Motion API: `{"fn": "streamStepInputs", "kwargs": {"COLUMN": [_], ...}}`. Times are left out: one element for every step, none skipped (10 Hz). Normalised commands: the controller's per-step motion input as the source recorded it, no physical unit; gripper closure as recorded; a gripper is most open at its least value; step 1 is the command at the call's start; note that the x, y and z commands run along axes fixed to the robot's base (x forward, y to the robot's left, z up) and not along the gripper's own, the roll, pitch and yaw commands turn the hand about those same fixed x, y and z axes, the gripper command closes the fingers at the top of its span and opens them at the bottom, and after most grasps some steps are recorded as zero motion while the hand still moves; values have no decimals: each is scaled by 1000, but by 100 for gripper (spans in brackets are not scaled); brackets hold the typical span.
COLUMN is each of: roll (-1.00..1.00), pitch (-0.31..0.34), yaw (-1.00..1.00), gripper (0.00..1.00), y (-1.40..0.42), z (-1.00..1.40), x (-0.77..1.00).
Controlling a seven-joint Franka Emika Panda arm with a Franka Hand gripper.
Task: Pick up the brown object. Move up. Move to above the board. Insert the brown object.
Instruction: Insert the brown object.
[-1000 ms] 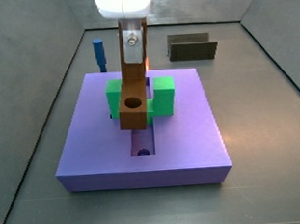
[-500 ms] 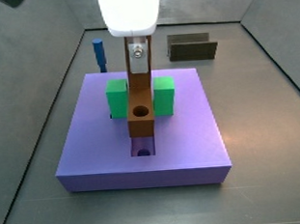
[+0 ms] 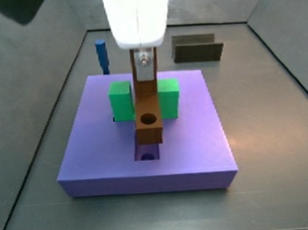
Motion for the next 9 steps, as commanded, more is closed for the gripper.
{"fn": "streamStepInputs", "kwargs": {"roll": [100,106,69,0,0,0,-6,-34,0], "pitch": [-89,-60,-11,-23,-41,-50,-66,-67,-69], "yaw": [0,0,-17,-6,0,0,0,11,0], "gripper": [100,100,100,100,100,100,100,100,100], "y": [-103,0,14,126,171,211,100,-177,-200], "z": [-269,-306,-226,-160,-194,-237,-223,-171,-220], "x": [106,60,0,-74,0,0,0,149,83]}}
